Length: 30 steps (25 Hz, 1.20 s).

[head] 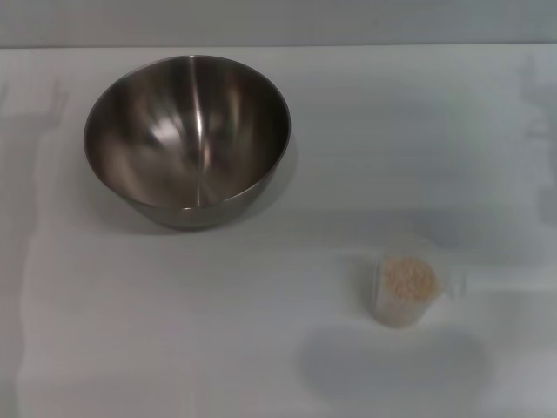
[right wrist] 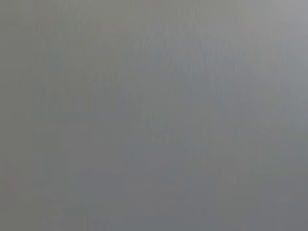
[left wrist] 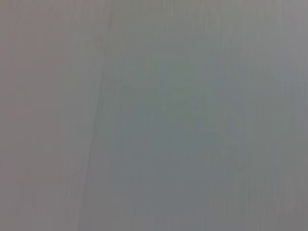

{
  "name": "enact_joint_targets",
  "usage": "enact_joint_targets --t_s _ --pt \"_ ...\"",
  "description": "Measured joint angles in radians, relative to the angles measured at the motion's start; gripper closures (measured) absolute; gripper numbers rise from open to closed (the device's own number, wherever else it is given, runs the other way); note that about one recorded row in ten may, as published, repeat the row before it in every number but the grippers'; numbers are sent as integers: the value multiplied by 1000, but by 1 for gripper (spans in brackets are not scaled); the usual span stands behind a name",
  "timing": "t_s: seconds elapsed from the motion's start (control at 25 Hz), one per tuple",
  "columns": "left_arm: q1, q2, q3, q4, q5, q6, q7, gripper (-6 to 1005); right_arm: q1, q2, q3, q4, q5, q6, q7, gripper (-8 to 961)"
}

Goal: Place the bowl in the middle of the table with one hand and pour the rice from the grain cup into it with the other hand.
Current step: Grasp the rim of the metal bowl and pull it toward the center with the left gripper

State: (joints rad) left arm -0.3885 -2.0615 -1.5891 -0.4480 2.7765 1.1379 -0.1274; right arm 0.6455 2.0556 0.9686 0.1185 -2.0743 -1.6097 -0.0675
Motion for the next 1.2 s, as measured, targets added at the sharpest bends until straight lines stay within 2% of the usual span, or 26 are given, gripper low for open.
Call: enact_joint_targets --t_s 0.68,0.92,1.0,1.04,1.16,1.2 --pt "-9 0 -2 3 0 -6 0 226 0 6 4 2 0 2 0 361" --pt "-11 0 -14 -18 -1 -51 -7 236 0 6 4 3 1 2 0 360" --pt "-1 7 -25 -96 -1 -156 -51 239 0 6 4 3 3 2 0 360" --pt "-1 7 -25 -96 -1 -156 -51 241 0 6 4 3 3 2 0 360" --pt "52 37 -31 -317 -1 -411 -132 245 0 6 4 2 4 3 0 361" --pt "88 56 -32 -473 -1 -596 -164 247 0 6 4 1 4 3 0 361"
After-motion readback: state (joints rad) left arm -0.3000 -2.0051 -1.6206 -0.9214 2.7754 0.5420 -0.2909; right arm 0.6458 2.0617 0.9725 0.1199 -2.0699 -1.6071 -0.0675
